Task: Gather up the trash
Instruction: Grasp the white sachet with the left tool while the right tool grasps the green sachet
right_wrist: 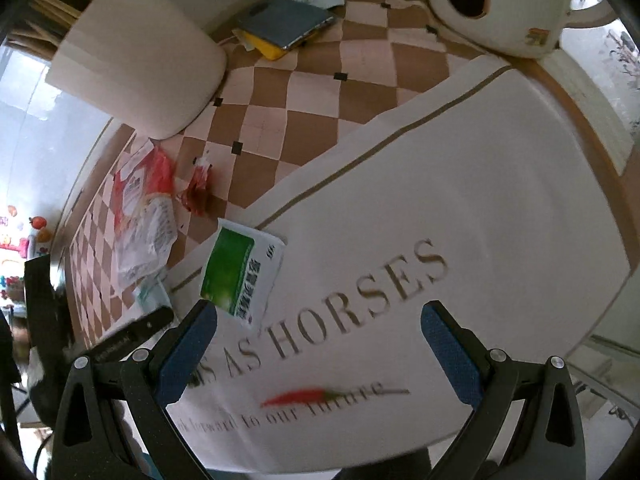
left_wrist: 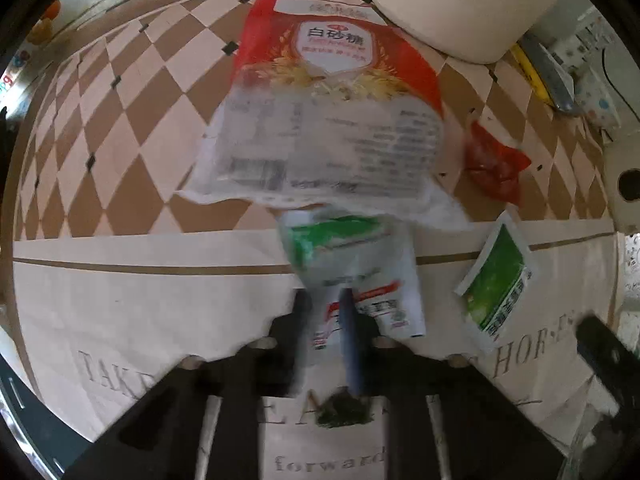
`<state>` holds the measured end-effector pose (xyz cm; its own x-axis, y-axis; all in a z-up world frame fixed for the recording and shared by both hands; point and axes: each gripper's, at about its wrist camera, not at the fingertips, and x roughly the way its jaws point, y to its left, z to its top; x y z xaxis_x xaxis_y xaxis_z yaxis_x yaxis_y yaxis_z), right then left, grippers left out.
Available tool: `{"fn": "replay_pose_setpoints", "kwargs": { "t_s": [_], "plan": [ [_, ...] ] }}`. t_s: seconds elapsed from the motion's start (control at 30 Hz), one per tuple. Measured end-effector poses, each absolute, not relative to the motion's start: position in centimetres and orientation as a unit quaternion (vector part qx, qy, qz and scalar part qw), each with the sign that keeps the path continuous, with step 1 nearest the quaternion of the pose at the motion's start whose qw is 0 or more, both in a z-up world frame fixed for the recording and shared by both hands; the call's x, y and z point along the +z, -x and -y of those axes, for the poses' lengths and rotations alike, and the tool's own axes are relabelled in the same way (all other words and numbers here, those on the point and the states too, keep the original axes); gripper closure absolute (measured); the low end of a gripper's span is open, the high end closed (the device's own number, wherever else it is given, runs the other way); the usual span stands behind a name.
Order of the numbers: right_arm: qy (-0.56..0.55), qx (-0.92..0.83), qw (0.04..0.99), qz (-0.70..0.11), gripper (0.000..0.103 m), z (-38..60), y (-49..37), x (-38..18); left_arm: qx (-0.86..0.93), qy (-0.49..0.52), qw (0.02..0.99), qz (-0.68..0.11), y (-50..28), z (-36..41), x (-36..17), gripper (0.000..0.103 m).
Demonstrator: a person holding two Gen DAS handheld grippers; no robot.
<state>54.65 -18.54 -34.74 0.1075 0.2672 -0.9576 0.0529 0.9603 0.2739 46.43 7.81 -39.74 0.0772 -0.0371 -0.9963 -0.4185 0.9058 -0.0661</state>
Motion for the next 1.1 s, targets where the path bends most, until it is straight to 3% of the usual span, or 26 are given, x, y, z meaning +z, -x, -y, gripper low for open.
{"fn": "replay_pose_setpoints", "kwargs": {
  "t_s": [0.23, 0.43, 0.53, 0.57, 0.6, 0.67, 1.1],
  "plan": [
    [-0.089, 0.088, 0.729, -0.673, 0.0, 12.8, -56.2, -38.1, 0.187, 0.16, 0.713, -0.656, -42.9, -11.0, -38.8, 0.103],
    [0.037, 0.059, 0.769, -0.636, 0.006, 7.3, -55.6, -39.3, 0.219, 0.135, 0.723, -0.642, -41.3, -12.3, -37.4, 0.103],
    [0.078, 0.073, 0.794, -0.598, 0.042, 5.9, -54.5, -38.7, 0.226, 0.126, 0.728, -0.634, -40.8, -12.1, -36.7, 0.103],
    [0.086, 0.086, 0.798, -0.59, 0.07, 5.5, -54.1, -38.3, 0.225, 0.125, 0.73, -0.633, -41.2, -12.0, -36.6, 0.103],
    [0.087, 0.092, 0.798, -0.589, 0.089, 5.3, -54.0, -38.1, 0.225, 0.123, 0.732, -0.631, -40.9, -11.8, -36.3, 0.103],
    [0.062, 0.112, 0.792, -0.597, 0.097, 5.4, -53.7, -37.8, 0.221, 0.121, 0.738, -0.626, -41.2, -11.4, -35.4, 0.103],
    [-0.04, 0.188, 0.804, -0.563, 0.1, 8.4, -47.4, -28.8, 0.197, 0.134, 0.8, -0.551, -34.7, -12.1, -26.7, 0.103]
  ]
}}
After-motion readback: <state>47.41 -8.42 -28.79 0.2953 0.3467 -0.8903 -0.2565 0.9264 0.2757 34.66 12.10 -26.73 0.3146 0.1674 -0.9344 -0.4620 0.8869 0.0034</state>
